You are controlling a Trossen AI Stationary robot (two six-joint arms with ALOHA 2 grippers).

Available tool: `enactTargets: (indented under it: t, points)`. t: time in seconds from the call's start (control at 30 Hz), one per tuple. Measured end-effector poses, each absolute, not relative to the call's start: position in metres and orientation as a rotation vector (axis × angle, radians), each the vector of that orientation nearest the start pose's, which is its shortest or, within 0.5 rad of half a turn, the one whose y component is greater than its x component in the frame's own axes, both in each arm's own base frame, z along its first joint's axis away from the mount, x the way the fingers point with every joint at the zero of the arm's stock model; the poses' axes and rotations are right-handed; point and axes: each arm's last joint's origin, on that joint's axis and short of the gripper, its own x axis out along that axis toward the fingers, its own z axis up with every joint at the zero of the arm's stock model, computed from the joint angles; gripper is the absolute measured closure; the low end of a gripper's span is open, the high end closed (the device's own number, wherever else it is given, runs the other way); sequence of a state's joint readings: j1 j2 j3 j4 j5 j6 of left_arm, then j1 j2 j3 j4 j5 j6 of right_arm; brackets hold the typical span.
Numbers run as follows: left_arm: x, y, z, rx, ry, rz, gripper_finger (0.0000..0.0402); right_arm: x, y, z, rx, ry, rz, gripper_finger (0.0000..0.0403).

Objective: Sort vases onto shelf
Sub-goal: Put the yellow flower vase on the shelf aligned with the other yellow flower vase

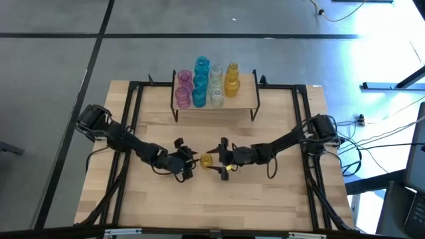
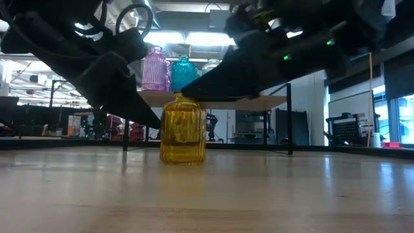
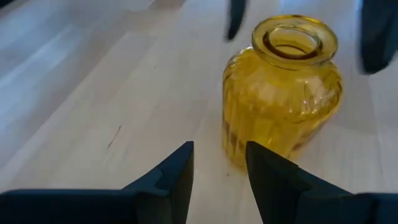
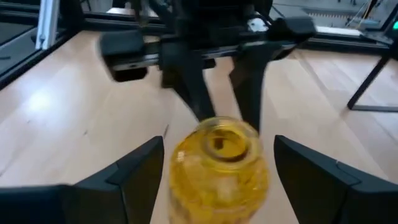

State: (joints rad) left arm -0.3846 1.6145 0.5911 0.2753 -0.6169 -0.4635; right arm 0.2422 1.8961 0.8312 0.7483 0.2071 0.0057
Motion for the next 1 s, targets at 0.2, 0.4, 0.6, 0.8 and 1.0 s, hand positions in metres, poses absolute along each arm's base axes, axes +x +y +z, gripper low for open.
enactTargets:
  t: [0.2,0.4,0.6,0.8,1.0]
  points:
    - [0.264,-0.088,0.128,-0.088,0.579,0.364,0.0262,0.361,0.067,0.139,0.01,0.306,0.076,0.0118]
    - [0.264,-0.088,0.128,-0.085,0.577,0.369,0.0262,0.362,0.062,0.14,0.034,0.307,0.097,0.0153]
    - [0.264,-0.088,0.128,-0.085,0.577,0.37,0.0262,0.362,0.063,0.136,0.029,0.324,0.106,0.0223]
    - [0.264,-0.088,0.128,-0.084,0.577,0.371,0.0262,0.362,0.063,0.136,0.009,0.322,0.109,0.0273]
    - [0.264,-0.088,0.127,-0.082,0.58,0.371,0.0262,0.362,0.063,0.136,-0.02,0.32,0.114,0.0292]
